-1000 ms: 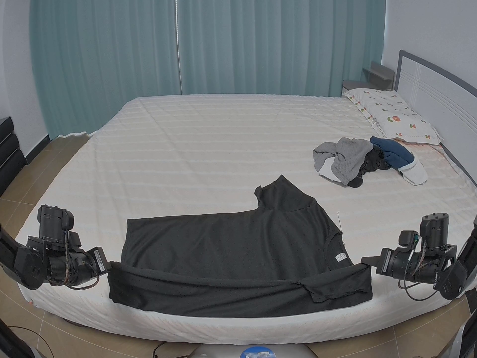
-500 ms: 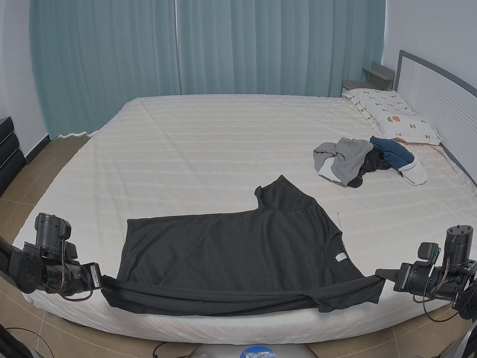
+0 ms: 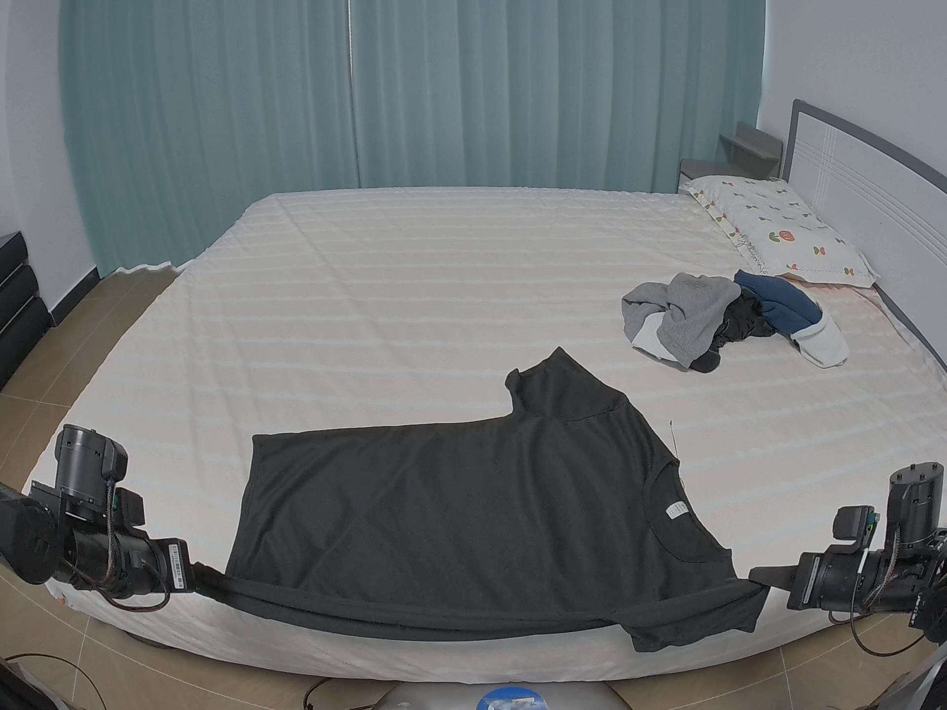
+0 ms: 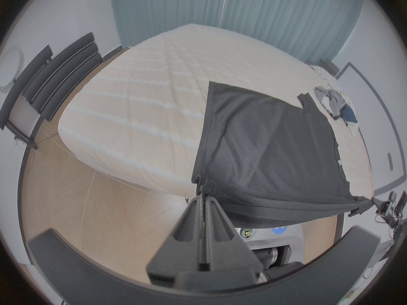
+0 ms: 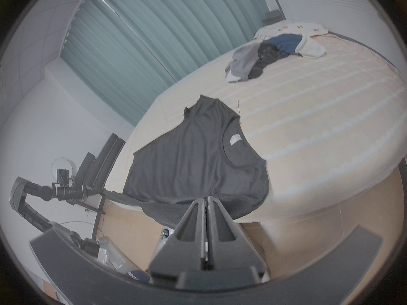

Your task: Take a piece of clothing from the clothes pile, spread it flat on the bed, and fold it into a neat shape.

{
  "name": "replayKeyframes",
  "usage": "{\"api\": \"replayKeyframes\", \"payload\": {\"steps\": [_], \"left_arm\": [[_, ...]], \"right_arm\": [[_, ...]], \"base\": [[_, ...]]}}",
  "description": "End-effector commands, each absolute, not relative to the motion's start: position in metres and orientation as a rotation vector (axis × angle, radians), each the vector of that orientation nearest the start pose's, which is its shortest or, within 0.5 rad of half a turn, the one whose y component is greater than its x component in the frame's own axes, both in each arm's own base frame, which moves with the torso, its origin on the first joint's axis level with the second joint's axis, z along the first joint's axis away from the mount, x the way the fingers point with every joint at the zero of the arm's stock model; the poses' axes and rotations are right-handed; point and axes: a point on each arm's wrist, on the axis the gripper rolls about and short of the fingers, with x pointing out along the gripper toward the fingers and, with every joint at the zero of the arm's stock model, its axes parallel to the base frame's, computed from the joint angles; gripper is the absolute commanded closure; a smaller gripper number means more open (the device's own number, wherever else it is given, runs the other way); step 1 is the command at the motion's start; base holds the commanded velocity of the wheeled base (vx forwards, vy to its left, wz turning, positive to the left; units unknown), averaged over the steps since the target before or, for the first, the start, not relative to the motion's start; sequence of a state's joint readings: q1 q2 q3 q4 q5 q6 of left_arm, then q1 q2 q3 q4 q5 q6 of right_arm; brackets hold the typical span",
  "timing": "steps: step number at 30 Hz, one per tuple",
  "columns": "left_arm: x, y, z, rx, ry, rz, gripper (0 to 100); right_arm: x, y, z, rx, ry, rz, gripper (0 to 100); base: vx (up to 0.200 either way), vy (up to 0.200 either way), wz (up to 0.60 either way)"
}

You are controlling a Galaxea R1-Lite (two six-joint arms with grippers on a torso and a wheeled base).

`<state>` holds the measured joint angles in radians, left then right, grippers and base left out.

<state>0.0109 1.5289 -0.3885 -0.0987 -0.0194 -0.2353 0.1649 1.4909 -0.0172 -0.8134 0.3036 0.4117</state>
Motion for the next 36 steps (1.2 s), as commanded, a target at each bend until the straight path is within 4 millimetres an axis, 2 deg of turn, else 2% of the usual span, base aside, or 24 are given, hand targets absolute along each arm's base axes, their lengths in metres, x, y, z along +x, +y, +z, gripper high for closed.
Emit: {"api": "replayKeyframes", "payload": {"steps": [1,8,9,15,17,23,25,31,36], "left_arm": [[0.178,0.001,0.085,-0.225,1.044,0.112,100],[0.183,0.001,0.082,-0.23,1.057,0.108,100],[0.191,0.001,0.079,-0.241,1.076,0.109,100],[0.201,0.001,0.075,-0.281,1.094,0.113,100],[0.208,0.002,0.072,-0.318,1.102,0.127,100],[0.22,0.006,0.067,-0.367,1.09,0.12,100],[0.23,0.006,0.062,-0.426,1.053,0.137,100],[0.244,0.007,0.045,-0.458,1.047,0.167,100],[0.247,0.007,0.04,-0.462,1.054,0.171,100]], "right_arm": [[0.14,0.031,0.07,0.432,0.75,0.313,100],[0.151,0.032,0.066,0.433,0.777,0.303,100],[0.161,0.034,0.063,0.436,0.792,0.295,100],[0.185,0.037,0.058,0.437,0.809,0.286,100],[0.2,0.039,0.057,0.443,0.804,0.279,100],[0.219,0.039,0.051,0.445,0.809,0.261,100],[0.229,0.034,0.049,0.451,0.804,0.24,100],[0.239,0.034,0.039,0.461,0.835,0.225,100],[0.247,0.035,0.032,0.462,0.841,0.221,100]], "base": [[0.0,0.0,0.0],[0.0,0.0,0.0],[0.0,0.0,0.0],[0.0,0.0,0.0],[0.0,0.0,0.0],[0.0,0.0,0.0],[0.0,0.0,0.0],[0.0,0.0,0.0],[0.0,0.0,0.0]]}}
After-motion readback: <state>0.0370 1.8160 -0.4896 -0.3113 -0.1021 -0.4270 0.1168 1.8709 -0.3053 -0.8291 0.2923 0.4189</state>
